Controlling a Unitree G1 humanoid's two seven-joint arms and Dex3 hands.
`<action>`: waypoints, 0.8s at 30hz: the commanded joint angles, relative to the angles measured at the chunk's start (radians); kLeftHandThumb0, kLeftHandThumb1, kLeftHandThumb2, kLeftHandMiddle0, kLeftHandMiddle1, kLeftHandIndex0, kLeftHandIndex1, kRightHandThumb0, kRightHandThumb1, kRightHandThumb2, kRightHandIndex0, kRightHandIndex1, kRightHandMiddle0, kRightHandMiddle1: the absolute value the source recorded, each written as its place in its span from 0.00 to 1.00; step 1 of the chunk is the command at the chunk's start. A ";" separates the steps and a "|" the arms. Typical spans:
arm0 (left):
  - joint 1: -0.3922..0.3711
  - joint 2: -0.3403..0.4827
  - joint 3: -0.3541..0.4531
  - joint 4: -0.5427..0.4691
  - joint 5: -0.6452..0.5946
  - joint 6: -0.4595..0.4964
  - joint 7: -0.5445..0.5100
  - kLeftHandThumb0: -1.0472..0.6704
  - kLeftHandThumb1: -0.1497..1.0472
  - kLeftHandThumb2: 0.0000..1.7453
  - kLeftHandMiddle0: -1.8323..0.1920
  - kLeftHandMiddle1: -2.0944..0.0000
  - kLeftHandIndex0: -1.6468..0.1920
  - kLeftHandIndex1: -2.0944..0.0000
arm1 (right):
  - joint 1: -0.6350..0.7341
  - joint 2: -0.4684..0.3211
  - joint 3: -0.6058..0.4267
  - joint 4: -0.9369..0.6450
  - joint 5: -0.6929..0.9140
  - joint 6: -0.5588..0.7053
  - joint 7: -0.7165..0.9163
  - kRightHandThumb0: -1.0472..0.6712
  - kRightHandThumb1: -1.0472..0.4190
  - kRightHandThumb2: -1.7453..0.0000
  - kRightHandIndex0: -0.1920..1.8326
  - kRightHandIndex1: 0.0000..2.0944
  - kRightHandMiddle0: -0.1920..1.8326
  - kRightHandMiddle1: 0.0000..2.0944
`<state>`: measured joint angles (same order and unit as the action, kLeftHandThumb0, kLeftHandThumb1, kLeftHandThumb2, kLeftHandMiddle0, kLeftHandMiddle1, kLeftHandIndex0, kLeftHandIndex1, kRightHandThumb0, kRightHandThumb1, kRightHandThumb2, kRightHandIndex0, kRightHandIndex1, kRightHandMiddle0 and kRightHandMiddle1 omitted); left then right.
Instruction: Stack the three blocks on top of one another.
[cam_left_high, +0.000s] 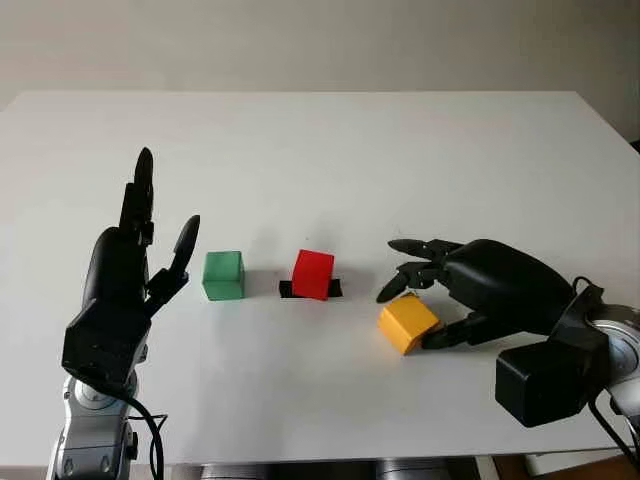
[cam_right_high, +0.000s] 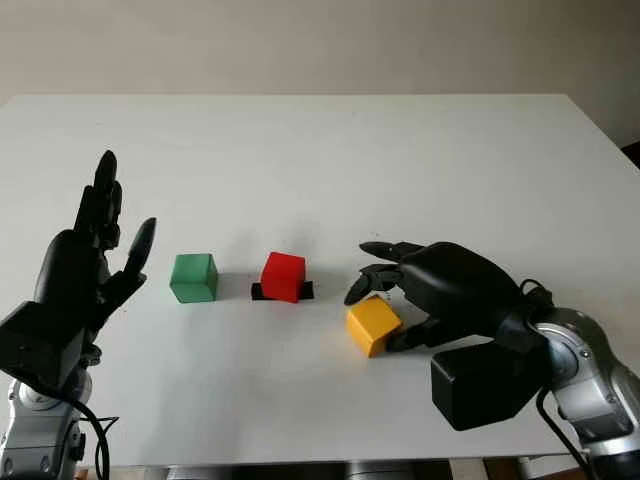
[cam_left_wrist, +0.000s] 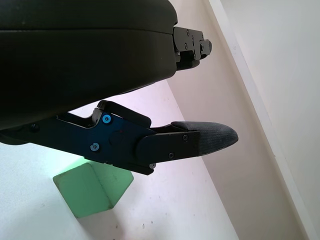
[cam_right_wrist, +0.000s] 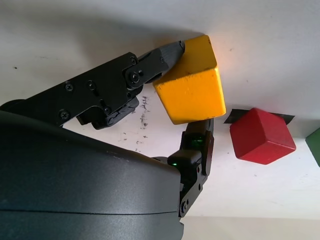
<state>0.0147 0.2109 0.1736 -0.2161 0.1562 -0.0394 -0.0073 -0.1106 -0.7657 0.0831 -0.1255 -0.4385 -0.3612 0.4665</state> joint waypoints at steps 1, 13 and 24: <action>0.000 0.003 -0.004 -0.005 0.004 -0.003 0.007 0.24 1.00 0.28 0.92 0.97 0.92 0.97 | -0.018 0.003 -0.003 -0.013 0.011 0.011 0.010 0.45 0.12 0.97 0.22 0.02 0.33 0.58; -0.003 0.003 -0.007 0.004 0.004 -0.011 0.010 0.24 1.00 0.28 0.92 0.97 0.92 0.97 | -0.056 -0.003 -0.018 -0.035 0.084 0.073 0.090 0.47 0.13 0.97 0.23 0.03 0.34 0.54; -0.010 0.009 -0.026 0.016 0.033 -0.023 0.016 0.25 1.00 0.30 0.92 0.98 0.92 0.97 | -0.391 0.062 0.000 0.071 0.237 0.325 0.198 0.45 0.13 0.97 0.24 0.03 0.34 0.63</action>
<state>0.0120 0.2116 0.1542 -0.2006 0.1824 -0.0572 0.0034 -0.4549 -0.7180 0.0790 -0.0678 -0.2110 -0.0527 0.6591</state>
